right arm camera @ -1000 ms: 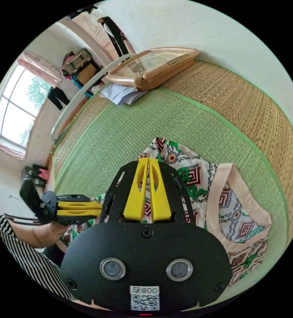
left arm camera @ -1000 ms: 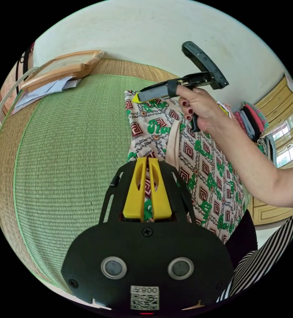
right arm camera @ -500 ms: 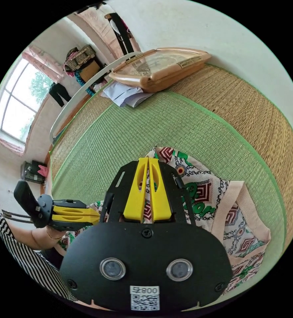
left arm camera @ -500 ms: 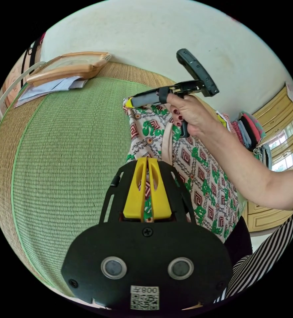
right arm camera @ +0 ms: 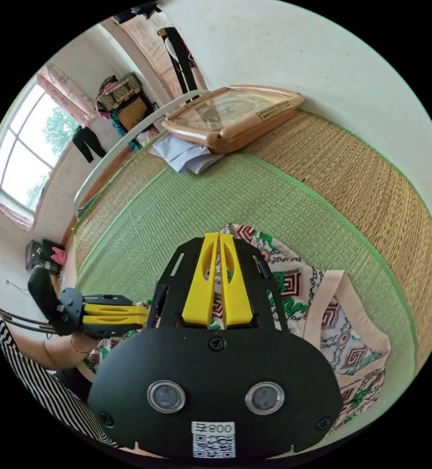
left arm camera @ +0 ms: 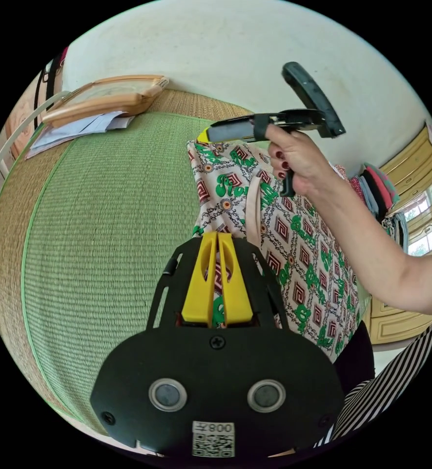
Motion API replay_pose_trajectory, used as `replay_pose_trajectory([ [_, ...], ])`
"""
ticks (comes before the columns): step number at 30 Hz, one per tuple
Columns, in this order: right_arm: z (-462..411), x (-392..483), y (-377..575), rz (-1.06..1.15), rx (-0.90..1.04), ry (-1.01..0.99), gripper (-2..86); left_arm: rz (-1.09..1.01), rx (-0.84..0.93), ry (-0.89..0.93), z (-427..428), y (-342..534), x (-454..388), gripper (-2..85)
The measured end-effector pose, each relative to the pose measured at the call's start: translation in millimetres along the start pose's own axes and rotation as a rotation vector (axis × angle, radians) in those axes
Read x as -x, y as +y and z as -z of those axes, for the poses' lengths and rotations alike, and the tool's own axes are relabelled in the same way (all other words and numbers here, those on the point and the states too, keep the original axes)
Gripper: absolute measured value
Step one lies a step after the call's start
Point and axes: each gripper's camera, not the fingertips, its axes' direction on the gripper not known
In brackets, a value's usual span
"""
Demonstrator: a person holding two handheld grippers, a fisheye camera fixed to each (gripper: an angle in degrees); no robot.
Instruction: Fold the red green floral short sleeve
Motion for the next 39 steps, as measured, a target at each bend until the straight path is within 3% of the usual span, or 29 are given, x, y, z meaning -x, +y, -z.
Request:
replay_pose_trajectory([
  [10, -13, 12, 24, -0.044, 0.090, -0.090, 0.1, 0.001, 0.024, 0.024, 0, -23, 0, 0.2],
  [16, 52, 15, 60, -0.073, 0.019, -0.065, 0.1, -0.035, 0.008, 0.115, 24, -16, -7, 0.3],
  [23, 146, -22, 198, -0.349, 0.022, 0.132, 0.1, -0.043, 0.059, 0.131, 39, 1, -18, 0.4],
  [30, 213, -88, 241, -0.534, -0.038, 0.249, 0.8, -0.127, 0.055, 0.051, 19, -75, -25, 2.0],
  [35, 232, -138, 223, -0.572, -0.026, 0.380, 3.8, -0.046, 0.029, -0.036, 6, -136, -3, 6.7],
  [39, 226, -174, 221, -0.601, 0.003, 0.344, 6.2, 0.044, 0.046, -0.060, -11, -164, 24, 7.2],
])
